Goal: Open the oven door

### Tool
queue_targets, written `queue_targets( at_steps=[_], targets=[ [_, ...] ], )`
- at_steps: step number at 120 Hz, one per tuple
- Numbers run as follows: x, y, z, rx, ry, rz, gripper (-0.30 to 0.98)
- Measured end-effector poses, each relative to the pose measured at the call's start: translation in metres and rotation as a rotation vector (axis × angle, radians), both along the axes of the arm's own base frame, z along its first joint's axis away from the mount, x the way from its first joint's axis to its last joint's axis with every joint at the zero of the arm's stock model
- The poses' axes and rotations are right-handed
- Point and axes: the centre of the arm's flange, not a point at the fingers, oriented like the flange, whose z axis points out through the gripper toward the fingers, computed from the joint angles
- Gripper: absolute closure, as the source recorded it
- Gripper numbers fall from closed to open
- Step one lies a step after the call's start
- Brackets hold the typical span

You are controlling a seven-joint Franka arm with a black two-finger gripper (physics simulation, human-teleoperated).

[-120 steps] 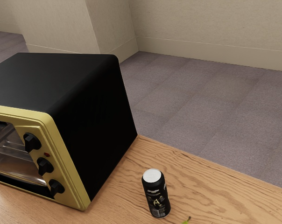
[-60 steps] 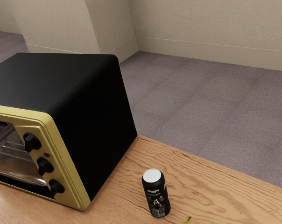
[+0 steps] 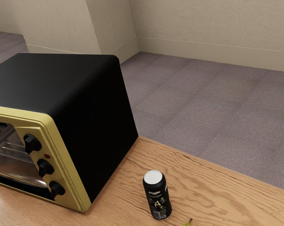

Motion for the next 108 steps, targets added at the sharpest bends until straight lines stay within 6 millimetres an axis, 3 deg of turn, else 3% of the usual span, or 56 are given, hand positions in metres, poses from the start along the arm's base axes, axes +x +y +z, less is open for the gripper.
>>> queue_targets(
  at_steps=[108],
  targets=[
    [0.003, 0.016, -0.039, -0.013, 0.027, -0.076, 0.0]
  ],
)
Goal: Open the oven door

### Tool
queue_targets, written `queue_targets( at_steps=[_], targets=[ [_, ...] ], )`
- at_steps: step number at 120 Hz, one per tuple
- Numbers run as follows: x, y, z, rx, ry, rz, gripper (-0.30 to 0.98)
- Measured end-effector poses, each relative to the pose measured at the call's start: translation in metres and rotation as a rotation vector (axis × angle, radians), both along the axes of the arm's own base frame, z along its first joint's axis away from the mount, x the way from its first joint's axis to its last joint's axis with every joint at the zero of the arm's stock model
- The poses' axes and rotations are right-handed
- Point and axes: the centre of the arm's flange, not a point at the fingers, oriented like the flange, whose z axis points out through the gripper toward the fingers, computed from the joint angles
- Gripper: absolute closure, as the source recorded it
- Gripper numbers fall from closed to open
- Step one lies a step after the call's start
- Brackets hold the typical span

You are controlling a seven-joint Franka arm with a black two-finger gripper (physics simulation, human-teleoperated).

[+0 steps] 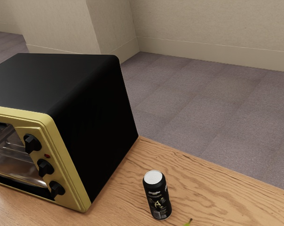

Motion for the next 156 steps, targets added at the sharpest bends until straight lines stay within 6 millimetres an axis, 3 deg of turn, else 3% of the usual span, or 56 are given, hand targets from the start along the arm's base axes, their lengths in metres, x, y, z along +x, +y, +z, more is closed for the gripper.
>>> queue_targets(
  at_steps=[28, 69, 81, 97, 119, 125, 132, 137, 141, 146, 149, 152, 156],
  targets=[
    [-0.01, 0.004, -0.008, -0.01, -0.014, -0.003, 0.0],
    [-0.082, -0.001, -0.042, -0.03, -0.087, 0.028, 0.0],
    [-0.117, 0.009, -0.056, -0.043, -0.124, 0.06, 0.0],
    [-0.165, 0.007, -0.075, -0.043, -0.198, 0.082, 0.0],
    [-0.228, 0.012, -0.126, -0.097, -0.272, 0.171, 0.02],
    [-0.259, 0.012, -0.13, -0.086, -0.325, 0.221, 0.03],
    [-0.312, 0.012, -0.144, -0.081, -0.398, 0.304, 0.04],
    [-0.331, 0.011, -0.147, -0.072, -0.409, 0.328, 0.04],
    [-0.326, 0.006, -0.13, -0.04, -0.378, 0.313, 0.04],
    [-0.289, -0.011, -0.062, 0.05, -0.313, 0.249, 0.04],
    [-0.252, -0.03, -0.012, 0.104, -0.287, 0.181, 0.04],
    [-0.202, -0.058, 0.039, 0.157, -0.264, 0.084, 0.04],
    [-0.138, -0.104, 0.089, 0.192, -0.247, -0.053, 0.04]
  ],
)
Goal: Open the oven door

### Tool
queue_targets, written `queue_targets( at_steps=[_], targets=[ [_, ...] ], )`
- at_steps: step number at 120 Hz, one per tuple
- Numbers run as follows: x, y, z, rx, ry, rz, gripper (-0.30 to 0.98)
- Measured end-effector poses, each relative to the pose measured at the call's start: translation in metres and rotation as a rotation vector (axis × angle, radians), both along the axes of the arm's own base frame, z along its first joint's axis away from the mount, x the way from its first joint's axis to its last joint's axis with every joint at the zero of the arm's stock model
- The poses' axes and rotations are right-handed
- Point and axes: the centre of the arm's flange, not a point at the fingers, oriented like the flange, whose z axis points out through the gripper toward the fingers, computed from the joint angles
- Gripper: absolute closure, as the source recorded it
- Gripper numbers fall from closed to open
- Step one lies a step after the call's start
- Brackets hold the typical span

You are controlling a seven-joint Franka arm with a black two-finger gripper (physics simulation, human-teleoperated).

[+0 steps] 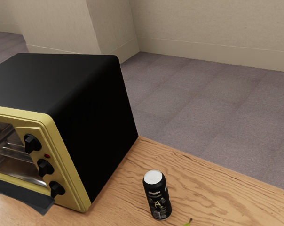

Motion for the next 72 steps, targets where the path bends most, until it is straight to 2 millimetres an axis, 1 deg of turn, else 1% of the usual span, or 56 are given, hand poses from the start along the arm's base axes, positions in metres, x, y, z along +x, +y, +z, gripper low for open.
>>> queue_targets(
  at_steps=[2, 6, 9, 11, 14, 18, 22, 27, 32, 38, 42, 51, 60, 65, 72],
  targets=[
    [0.035, -0.028, 0.021, 0.018, 0.014, -0.081, 0.04],
    [0.101, -0.089, 0.053, 0.027, 0.044, -0.245, 0.04],
    [0.143, -0.131, 0.066, 0.009, 0.07, -0.347, 0.03],
    [0.172, -0.155, 0.07, -0.015, 0.095, -0.402, 0.03],
    [0.207, -0.187, 0.068, -0.05, 0.138, -0.455, 0.03],
    [0.245, -0.22, 0.055, -0.095, 0.205, -0.484, 0.03],
    [0.274, -0.245, 0.037, -0.133, 0.271, -0.478, 0.02],
    [0.302, -0.268, 0.011, -0.17, 0.343, -0.45, 0.02],
    [0.32, -0.283, -0.008, -0.2, 0.386, -0.41, 0.01],
    [0.332, -0.298, -0.024, -0.227, 0.418, -0.361, 0.01],
    [0.339, -0.303, -0.032, -0.244, 0.434, -0.322, 0.01],
    [0.348, -0.307, -0.044, -0.28, 0.449, -0.231, 0.0],
    [0.352, -0.304, -0.063, -0.31, 0.48, -0.137, 0.0],
    [0.354, -0.303, -0.068, -0.326, 0.482, -0.092, 0.0],
    [0.354, -0.304, -0.069, -0.345, 0.477, -0.043, 0.0]
  ],
)
